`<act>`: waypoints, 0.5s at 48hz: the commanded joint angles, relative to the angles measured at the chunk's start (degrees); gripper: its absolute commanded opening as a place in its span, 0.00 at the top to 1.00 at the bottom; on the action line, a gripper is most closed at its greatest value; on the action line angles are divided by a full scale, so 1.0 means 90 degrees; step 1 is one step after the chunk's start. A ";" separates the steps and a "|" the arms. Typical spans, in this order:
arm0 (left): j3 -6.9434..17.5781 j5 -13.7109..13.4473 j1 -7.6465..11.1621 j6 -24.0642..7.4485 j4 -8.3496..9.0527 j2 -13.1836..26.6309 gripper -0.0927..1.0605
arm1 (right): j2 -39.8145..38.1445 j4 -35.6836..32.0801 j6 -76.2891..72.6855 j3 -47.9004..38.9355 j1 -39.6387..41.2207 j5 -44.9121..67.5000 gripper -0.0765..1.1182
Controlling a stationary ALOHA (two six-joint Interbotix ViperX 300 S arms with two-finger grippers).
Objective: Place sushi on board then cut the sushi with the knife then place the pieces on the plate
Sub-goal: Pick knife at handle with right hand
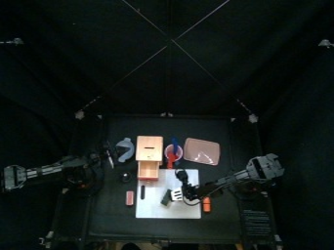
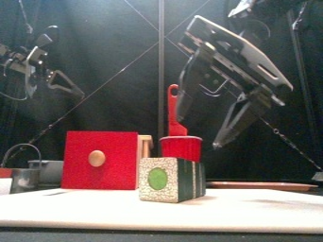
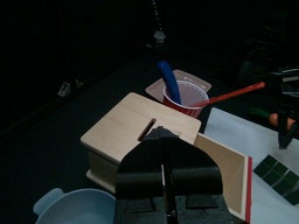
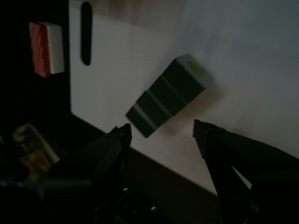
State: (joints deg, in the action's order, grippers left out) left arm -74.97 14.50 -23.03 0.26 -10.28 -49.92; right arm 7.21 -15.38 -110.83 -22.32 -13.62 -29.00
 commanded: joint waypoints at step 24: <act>-0.0156 0.0313 0.0010 -0.0029 0.0527 0.0020 0.83 | 0.1689 0.0684 -0.0664 0.2402 0.0137 -0.2764 0.18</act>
State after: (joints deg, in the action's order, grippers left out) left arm -76.82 16.08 -23.03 -0.18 -6.33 -49.92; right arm 23.03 -8.96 -116.37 -2.64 -12.74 -53.35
